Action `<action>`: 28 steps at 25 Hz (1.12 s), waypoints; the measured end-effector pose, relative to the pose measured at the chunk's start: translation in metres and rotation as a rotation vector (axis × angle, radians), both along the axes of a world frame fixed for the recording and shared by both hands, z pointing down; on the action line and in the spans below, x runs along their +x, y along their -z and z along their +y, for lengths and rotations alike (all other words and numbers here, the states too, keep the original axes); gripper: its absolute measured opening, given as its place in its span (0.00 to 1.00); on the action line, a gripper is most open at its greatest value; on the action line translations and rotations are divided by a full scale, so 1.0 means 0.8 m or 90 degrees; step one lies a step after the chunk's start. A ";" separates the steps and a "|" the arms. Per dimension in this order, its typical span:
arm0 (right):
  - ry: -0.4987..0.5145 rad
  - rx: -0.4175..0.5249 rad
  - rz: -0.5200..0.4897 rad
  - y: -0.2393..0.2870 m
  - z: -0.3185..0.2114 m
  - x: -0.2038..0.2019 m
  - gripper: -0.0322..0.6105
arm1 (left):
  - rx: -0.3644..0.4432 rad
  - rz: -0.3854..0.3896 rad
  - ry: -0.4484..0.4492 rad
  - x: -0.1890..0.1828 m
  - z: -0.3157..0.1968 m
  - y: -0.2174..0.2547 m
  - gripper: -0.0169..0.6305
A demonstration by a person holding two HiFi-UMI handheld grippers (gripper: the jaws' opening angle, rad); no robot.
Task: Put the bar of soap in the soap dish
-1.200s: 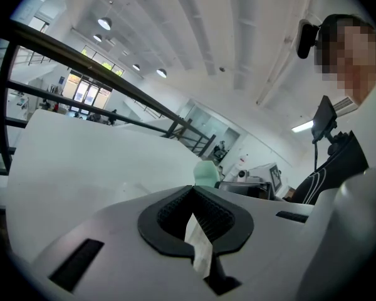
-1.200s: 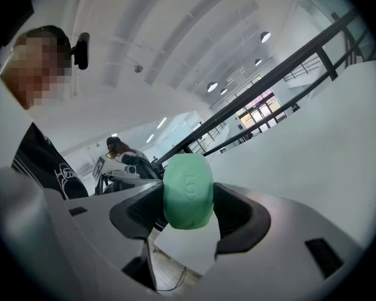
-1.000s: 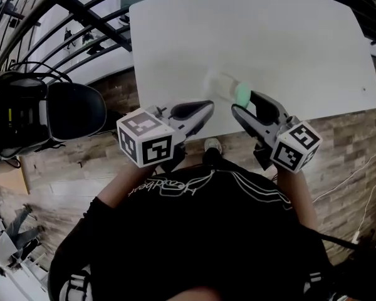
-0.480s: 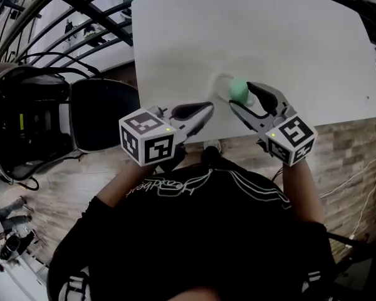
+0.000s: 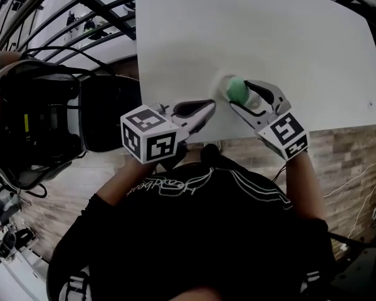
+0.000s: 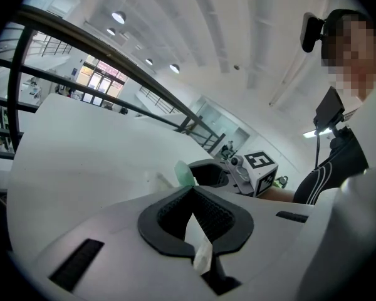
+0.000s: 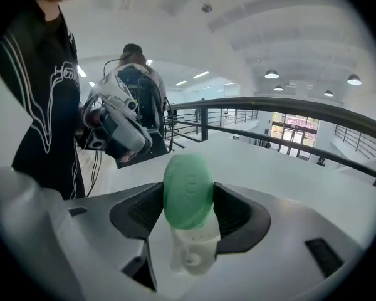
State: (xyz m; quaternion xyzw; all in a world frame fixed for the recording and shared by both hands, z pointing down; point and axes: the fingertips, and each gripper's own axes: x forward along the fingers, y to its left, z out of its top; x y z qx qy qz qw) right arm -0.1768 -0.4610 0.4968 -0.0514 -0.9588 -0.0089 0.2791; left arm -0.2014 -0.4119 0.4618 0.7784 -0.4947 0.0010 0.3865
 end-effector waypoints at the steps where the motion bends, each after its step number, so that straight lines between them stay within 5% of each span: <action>1: 0.006 0.007 0.007 -0.004 -0.001 0.001 0.38 | -0.001 -0.001 0.001 0.000 -0.002 0.000 0.04; 28: 0.099 0.075 0.140 -0.058 -0.003 -0.006 0.38 | -0.006 -0.006 0.012 -0.005 0.008 -0.012 0.04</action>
